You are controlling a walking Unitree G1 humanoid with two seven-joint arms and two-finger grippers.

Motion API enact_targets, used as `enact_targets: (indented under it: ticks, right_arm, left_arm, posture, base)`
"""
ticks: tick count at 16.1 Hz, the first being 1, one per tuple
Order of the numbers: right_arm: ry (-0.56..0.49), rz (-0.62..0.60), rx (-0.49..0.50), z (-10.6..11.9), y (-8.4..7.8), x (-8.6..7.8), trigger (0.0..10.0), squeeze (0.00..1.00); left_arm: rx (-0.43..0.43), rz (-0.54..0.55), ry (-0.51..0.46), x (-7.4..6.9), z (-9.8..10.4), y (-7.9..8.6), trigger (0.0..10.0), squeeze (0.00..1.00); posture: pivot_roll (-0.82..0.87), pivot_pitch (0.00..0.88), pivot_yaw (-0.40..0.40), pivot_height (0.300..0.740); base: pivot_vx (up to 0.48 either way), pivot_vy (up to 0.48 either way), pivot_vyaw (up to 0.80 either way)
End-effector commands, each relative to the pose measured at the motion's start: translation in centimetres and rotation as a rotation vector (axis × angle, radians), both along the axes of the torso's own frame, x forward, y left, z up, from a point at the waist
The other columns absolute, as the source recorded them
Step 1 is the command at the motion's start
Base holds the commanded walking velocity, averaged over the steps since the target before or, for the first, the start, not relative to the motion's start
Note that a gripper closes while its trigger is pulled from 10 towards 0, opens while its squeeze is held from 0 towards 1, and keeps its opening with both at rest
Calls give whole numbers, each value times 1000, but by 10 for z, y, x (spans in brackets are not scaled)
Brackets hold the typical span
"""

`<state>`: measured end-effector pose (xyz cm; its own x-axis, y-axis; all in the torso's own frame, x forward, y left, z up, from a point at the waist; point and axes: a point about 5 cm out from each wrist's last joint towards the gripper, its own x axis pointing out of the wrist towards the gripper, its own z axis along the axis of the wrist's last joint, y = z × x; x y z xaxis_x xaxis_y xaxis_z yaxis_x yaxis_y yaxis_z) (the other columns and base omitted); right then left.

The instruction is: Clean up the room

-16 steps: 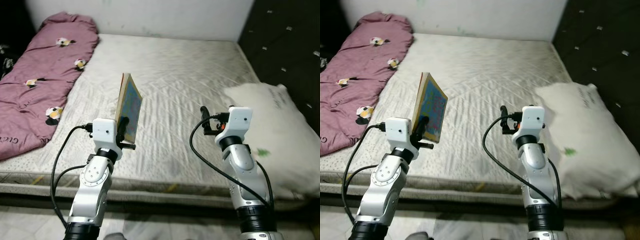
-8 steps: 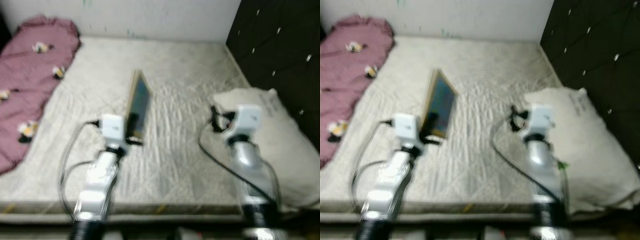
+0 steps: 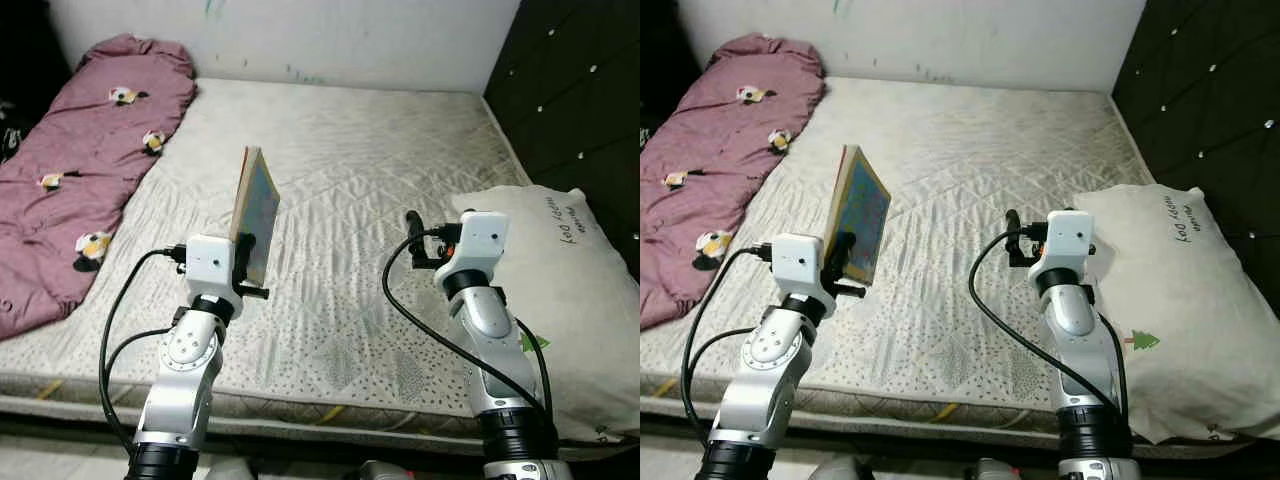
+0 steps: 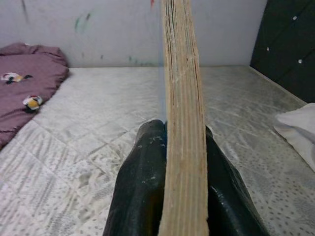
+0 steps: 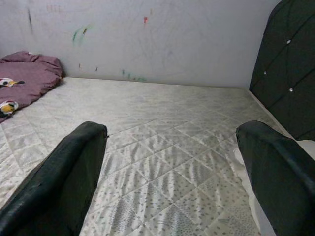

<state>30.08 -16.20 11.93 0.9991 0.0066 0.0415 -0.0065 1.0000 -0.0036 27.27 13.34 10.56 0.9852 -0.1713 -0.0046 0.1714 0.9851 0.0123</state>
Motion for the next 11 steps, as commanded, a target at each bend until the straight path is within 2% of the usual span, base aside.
enact_targets:
  ticks: [1,5,11]
  right_arm:
    - [-10,-12,-7,3,-1,0,10000,0]
    - [-1,-17,-5,0,-1,-2,10000,0]
    - [12,-53,-37,-6,-15,-10,10000,0]
  left_arm:
    - [-1,-1,-47,1,12,2,10000,0]
    - [-2,-10,-40,-1,10,1,10000,0]
    - [-10,-8,-27,-1,8,1,10000,0]
  posture:
    - [-2,0,-4,740]
    - [-6,0,-2,740]
    - [-9,0,-12,740]
  base:
    - [0,-300,0]
    - [0,-324,0]
    - [0,-346,0]
